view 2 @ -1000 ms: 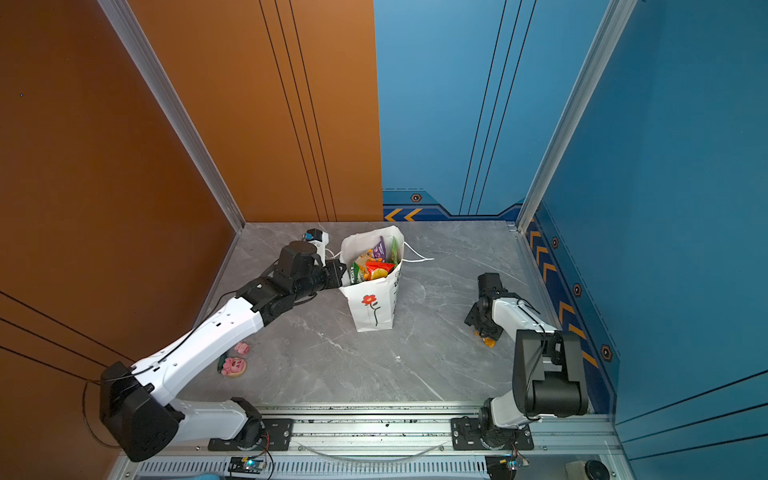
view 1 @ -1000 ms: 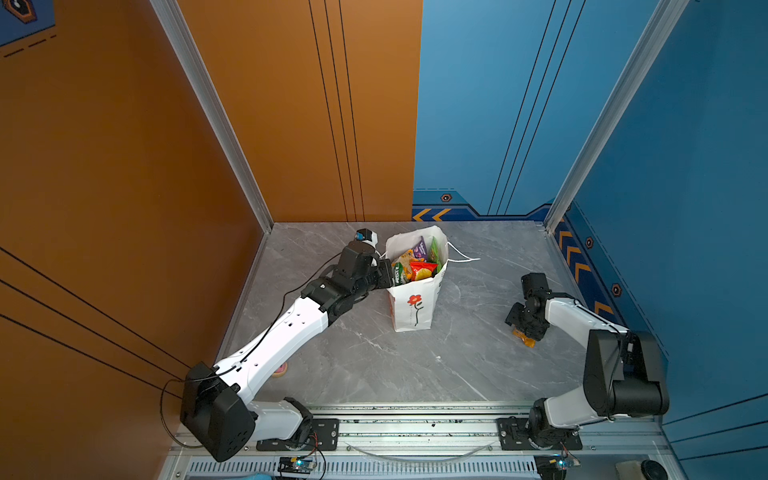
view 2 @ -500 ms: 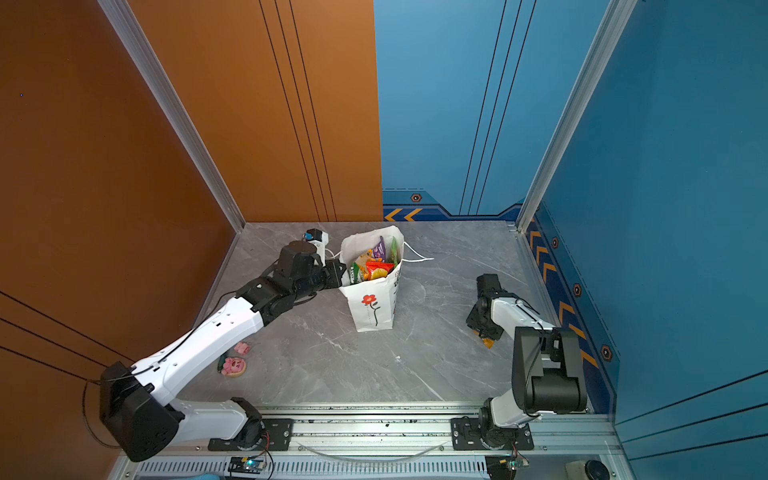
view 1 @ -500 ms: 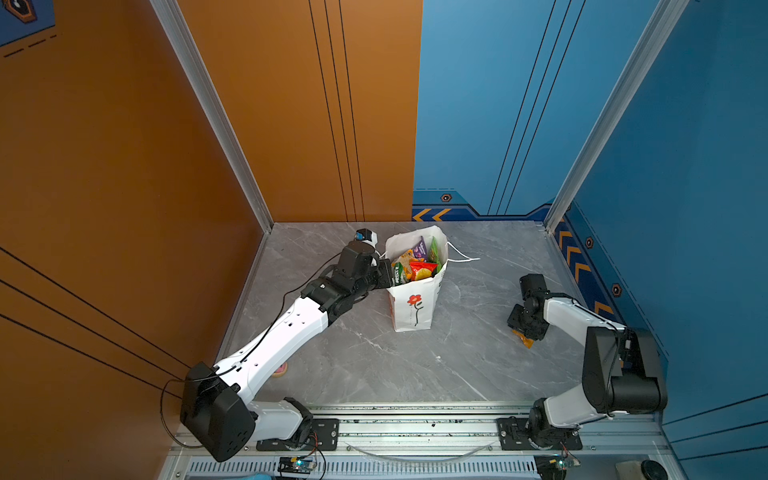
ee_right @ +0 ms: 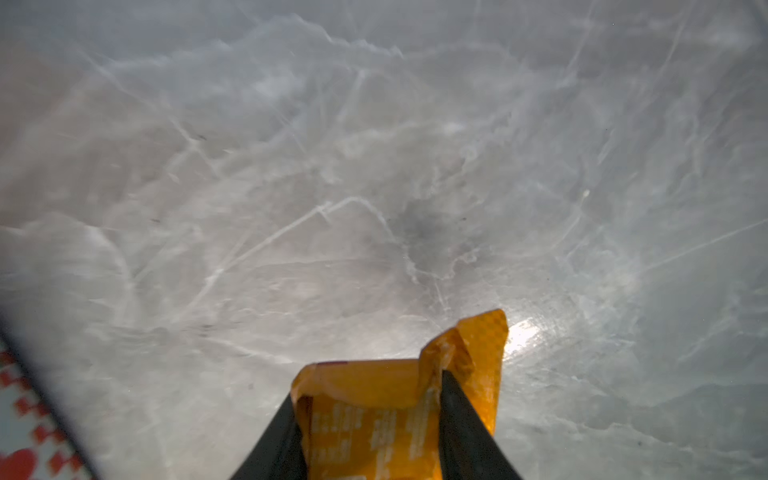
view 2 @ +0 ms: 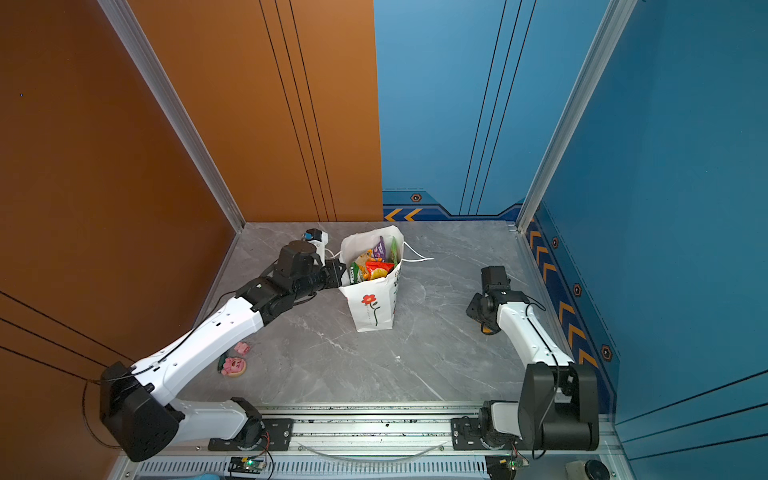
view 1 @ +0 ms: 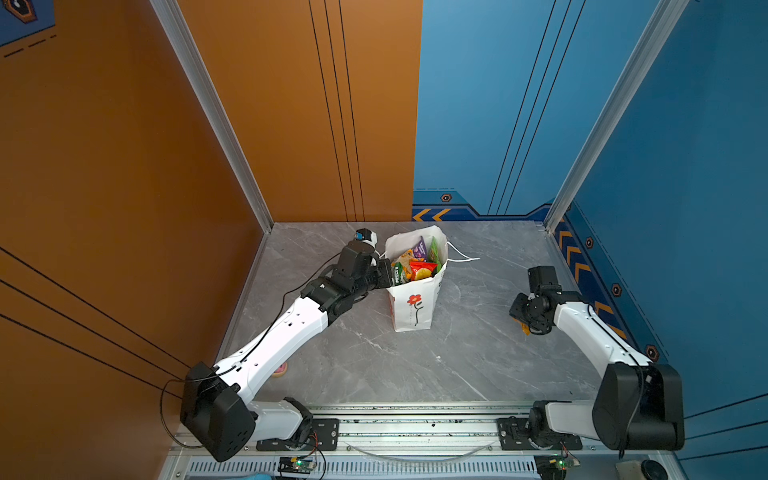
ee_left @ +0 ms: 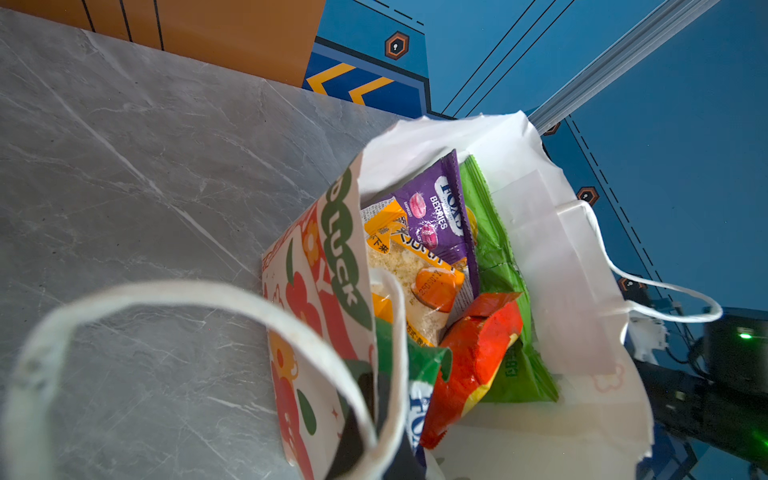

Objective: Place the snacks into the paper bag
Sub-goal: 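Lift the orange snack packet and carry it over the paper bag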

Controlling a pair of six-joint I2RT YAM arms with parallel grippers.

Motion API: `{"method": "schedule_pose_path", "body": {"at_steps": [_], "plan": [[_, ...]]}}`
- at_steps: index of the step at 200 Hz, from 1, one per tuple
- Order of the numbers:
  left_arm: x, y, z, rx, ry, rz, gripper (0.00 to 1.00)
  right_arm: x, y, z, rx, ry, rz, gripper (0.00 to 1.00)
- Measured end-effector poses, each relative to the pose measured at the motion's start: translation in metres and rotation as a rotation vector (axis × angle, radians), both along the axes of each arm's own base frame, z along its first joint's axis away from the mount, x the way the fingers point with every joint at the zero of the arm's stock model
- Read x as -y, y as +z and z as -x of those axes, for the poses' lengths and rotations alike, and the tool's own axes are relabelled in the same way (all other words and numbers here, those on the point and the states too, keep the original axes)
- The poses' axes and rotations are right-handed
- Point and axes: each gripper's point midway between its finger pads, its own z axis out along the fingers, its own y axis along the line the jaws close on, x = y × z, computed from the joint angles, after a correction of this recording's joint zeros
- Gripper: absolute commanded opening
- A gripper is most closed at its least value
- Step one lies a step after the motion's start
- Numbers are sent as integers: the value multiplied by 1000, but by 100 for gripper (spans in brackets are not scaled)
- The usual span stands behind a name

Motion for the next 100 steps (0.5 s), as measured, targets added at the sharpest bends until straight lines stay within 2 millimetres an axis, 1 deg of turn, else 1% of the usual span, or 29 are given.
{"method": "schedule_pose_path", "body": {"at_steps": [27,45,60,83,100], "plan": [[2,0,1,0,-6,0,0,-18,72,-21,183,55,-6,25],[5,0,3,0,-13,0,0,-38,120,-32,283,109,-8,24],[7,1,4,3,-20,2,0,-58,156,-37,351,160,-10,24],[12,2,7,7,-33,4,0,-94,202,-41,437,252,-19,24],[16,2,9,10,-43,5,0,-123,227,-41,481,328,-19,24]]}}
